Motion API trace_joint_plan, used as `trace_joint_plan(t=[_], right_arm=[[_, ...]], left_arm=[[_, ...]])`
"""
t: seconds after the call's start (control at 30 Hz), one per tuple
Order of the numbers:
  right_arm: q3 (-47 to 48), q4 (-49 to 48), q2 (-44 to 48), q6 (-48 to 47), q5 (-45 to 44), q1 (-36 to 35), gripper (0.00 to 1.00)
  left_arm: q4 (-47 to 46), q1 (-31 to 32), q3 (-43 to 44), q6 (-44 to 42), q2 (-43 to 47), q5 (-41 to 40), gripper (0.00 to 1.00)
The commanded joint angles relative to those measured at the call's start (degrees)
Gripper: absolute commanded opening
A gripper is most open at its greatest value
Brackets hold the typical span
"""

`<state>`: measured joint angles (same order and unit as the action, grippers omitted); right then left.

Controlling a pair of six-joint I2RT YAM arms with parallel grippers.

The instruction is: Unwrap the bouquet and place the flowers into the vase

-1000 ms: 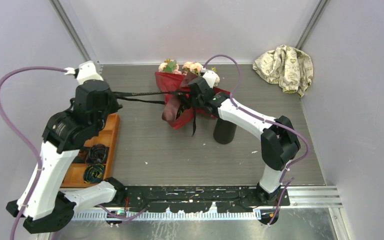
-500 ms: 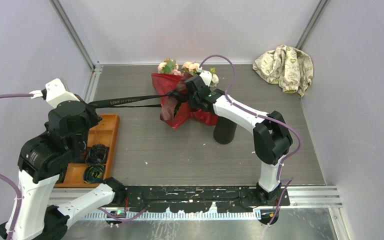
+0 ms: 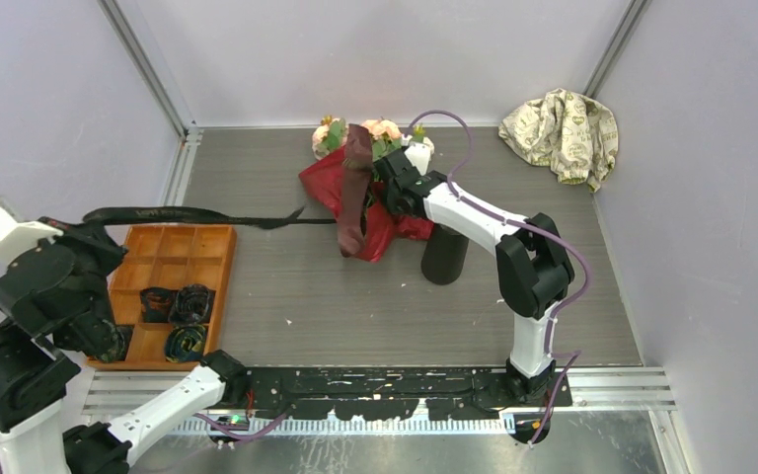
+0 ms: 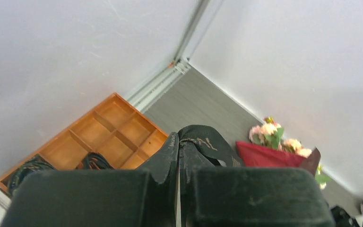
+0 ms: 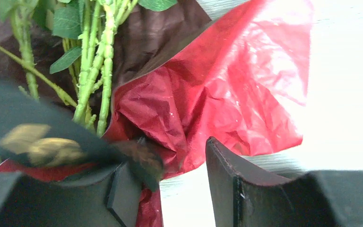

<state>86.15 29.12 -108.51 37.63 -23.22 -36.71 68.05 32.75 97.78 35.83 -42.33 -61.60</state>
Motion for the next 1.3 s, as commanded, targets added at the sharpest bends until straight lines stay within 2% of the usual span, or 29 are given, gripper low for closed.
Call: trace_joint_plan(t=[0.0, 0.1, 0.23, 0.37, 0.47, 0.63, 0.7, 0.83, 0.93, 1.17, 1.23, 1.27], right_arm=[[0.77, 2.85, 0.06, -1.50, -5.50, 1.36, 0.54], [0.77, 2.30, 0.04, -1.59, -4.51, 1.36, 0.54], [0.90, 1.92, 0.75, -1.74, -1.80, 1.34, 0.54], [-0.75, 0.67, 3.67, -2.75, 0.51, 1.10, 0.54], [-3.34, -1.48, 8.26, -2.90, 2.30, 0.73, 0.55], [-4.93, -1.75, 16.08, -3.33, 3.64, -0.33, 0.57], [-4.77, -0.91, 18.65, -4.08, 3.71, -0.98, 0.58], [-4.85, 0.35, 21.52, -4.93, 5.70, -1.67, 0.59], [-4.24, 0.25, 20.53, -4.67, 8.68, -2.14, 0.59], [3.30, -0.08, 15.82, -4.54, 11.49, -4.05, 0.59], [6.88, 1.40, 13.78, -4.79, 11.35, -5.48, 0.65], [10.00, 3.55, 11.55, -5.70, 10.47, -6.53, 0.75]], left_arm=[[-3.59, -0.51, 2.15, -3.91, 1.65, -9.21, 0.00], [-5.16, -0.52, 0.58, -5.29, 2.31, -7.57, 0.00], [-2.17, -0.55, -0.76, -3.46, -0.58, -6.72, 0.00], [-3.93, -0.50, -3.87, -3.54, -2.94, -1.07, 0.08], [-8.81, -0.54, -8.87, -3.40, -4.38, 7.42, 0.21], [-17.20, -0.55, -15.95, -2.76, -8.74, 20.19, 0.51], [-18.71, -0.50, -16.87, -3.02, -11.02, 23.51, 0.56], [-22.29, -0.66, -19.42, -2.45, -13.06, 29.87, 0.58], [-23.94, -0.70, -20.80, -1.35, -12.88, 33.49, 0.56], [-19.35, -0.69, -18.26, -1.54, -8.28, 28.80, 0.51], [-17.89, -0.70, -17.29, -1.79, -7.09, 27.13, 0.51], [-17.25, -0.70, -16.82, -2.12, -6.71, 26.47, 0.51]])
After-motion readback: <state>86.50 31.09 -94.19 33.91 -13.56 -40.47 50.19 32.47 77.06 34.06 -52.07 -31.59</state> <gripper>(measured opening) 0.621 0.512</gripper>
